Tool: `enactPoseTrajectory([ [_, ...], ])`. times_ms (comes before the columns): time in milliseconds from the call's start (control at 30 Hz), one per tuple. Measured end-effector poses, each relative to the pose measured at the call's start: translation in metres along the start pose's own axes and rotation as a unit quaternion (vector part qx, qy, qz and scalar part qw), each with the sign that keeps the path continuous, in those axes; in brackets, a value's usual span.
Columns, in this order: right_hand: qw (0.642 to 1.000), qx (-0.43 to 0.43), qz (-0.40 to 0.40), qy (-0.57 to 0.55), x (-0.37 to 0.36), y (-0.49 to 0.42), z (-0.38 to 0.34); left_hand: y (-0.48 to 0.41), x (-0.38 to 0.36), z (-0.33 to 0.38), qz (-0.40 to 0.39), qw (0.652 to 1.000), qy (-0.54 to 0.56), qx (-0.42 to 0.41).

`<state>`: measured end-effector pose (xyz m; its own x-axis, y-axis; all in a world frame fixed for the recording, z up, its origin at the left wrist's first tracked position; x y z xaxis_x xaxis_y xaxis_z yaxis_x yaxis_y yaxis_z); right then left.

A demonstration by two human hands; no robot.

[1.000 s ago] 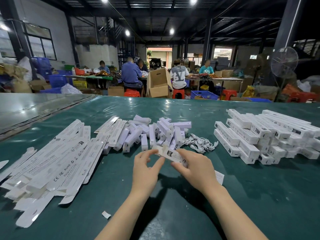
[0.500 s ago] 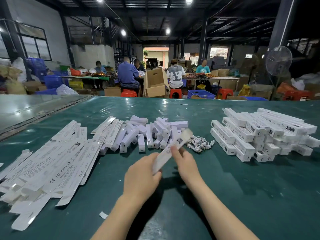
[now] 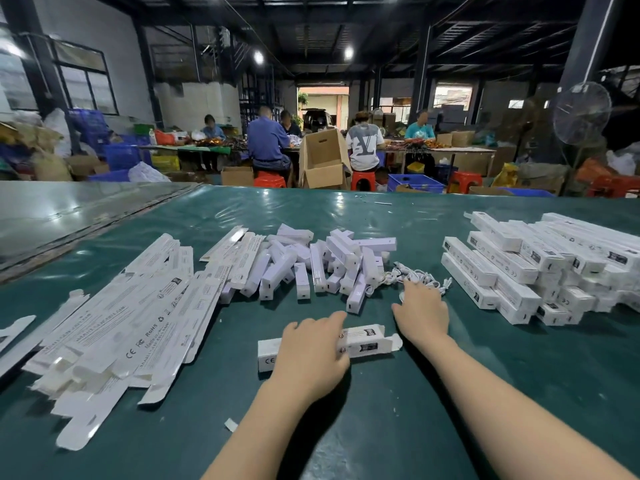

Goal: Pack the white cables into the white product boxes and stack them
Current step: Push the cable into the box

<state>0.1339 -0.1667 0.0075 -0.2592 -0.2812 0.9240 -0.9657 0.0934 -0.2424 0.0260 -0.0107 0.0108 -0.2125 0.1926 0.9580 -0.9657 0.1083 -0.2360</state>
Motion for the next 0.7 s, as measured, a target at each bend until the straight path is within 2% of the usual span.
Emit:
enactPoseTrajectory([
  [100, 1.000, -0.001, 0.012, -0.011, -0.002, 0.009, -0.001, -0.001, -0.006, 0.002, 0.005, 1.000, -0.012, -0.025],
  [200, 0.998, -0.004, 0.001, -0.071, 0.001, 0.022, 0.004, -0.002, -0.006, 0.000, 0.020, 0.999, -0.011, -0.026],
  [300, 0.975, -0.009, 0.051, -0.215, 0.009, 0.034, 0.017, -0.002, -0.004, -0.004, 0.045, 0.999, 0.012, -0.017],
  [400, 0.885, -0.027, 0.112, -0.451, 0.019, 0.041, 0.027, -0.002, 0.000, -0.008, 0.085, 0.995, 0.042, -0.007],
  [467, 0.824, -0.014, 0.095, -0.558, 0.025, 0.043, 0.025, -0.001, 0.002, -0.009, 0.110, 0.992, 0.061, -0.003],
  [633, 0.737, -0.025, 0.002, -0.675, 0.021, 0.044, 0.011, 0.002, 0.007, -0.010, 0.161, 0.984, 0.080, 0.007],
  [700, 0.687, -0.038, -0.050, -0.724, 0.016, 0.044, 0.005, 0.003, 0.009, -0.012, 0.174, 0.980, 0.093, 0.015],
])
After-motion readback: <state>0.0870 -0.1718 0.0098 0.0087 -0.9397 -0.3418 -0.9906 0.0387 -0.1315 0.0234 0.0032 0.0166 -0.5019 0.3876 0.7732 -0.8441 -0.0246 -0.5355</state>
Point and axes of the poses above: each hand's wrist, its own y-axis away from the middle knuckle, its own x-axis out of the back of the hand, z = x × y, the point moved 4 cm from there along -y, towards the middle knuckle, and after that the axes turned 3 degrees about -x, right-handed, at the moved point
